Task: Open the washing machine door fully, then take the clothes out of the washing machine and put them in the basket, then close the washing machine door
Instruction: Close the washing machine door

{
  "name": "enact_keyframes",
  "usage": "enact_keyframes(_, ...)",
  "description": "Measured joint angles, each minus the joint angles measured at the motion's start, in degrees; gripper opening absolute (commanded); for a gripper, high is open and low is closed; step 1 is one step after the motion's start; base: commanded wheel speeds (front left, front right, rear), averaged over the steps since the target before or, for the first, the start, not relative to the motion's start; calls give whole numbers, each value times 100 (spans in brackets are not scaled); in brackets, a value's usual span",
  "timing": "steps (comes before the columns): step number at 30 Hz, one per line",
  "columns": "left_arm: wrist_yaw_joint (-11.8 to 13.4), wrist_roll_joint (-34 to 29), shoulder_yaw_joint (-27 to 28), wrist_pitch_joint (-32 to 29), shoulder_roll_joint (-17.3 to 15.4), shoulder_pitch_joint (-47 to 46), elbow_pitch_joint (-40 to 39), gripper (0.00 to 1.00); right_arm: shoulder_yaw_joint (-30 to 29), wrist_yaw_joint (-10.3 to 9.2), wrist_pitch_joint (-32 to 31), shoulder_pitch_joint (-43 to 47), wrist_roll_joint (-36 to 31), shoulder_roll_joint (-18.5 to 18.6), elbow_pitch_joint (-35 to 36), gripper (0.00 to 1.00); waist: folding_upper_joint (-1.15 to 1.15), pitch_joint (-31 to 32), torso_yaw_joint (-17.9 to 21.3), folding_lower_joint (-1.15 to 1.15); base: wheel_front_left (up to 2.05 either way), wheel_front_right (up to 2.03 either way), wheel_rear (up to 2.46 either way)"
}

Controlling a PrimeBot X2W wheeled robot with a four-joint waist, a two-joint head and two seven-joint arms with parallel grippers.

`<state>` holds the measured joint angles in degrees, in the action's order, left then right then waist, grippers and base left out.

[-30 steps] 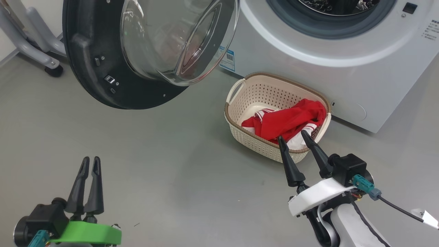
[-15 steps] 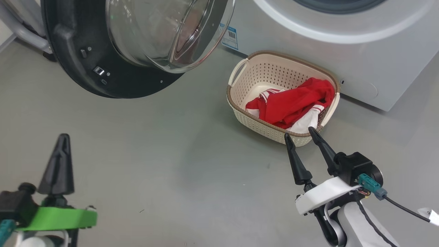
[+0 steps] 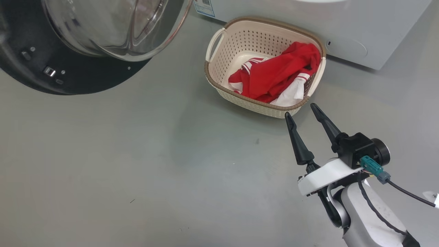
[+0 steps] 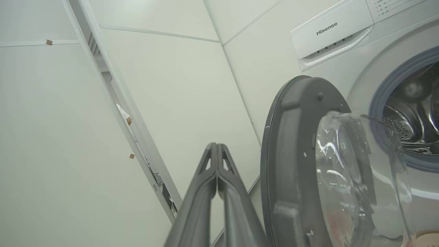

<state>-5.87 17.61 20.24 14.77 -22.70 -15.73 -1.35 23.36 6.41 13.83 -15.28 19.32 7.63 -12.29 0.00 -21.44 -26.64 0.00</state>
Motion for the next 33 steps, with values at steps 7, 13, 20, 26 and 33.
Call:
enact_keyframes(7, -24, 283, 536, -67, -632, -547, 812, 0, 8, 0, -42, -198, -88, 19, 42, 100, 0, -275, 364, 0, 0, 0, 0)
enact_keyframes(13, -33, 662, 833, -408, -1045, -1090, 1647, 0, -24, 0, -41, -250, -88, 26, 44, 100, 0, -432, 652, 0, 0, 0, 0)
enact_keyframes(20, -12, 1080, 1290, -782, -1350, -1625, 2647, 0, -15, 1, -38, -330, -88, -3, 29, 100, 0, -512, 909, 0, 0, 0, 0)
enact_keyframes(26, 233, 2087, 1945, -1270, -1158, -2249, 3561, 0, -3, 1, -32, -349, -79, -43, -16, 100, 0, -512, 1079, 0, 0, 0, 0)
enact_keyframes(33, 500, 2849, 2397, -1884, -890, -2800, 4250, 0, -16, 2, 11, -354, -74, -53, -55, 100, 0, -477, 1169, 0, 0, 0, 0)
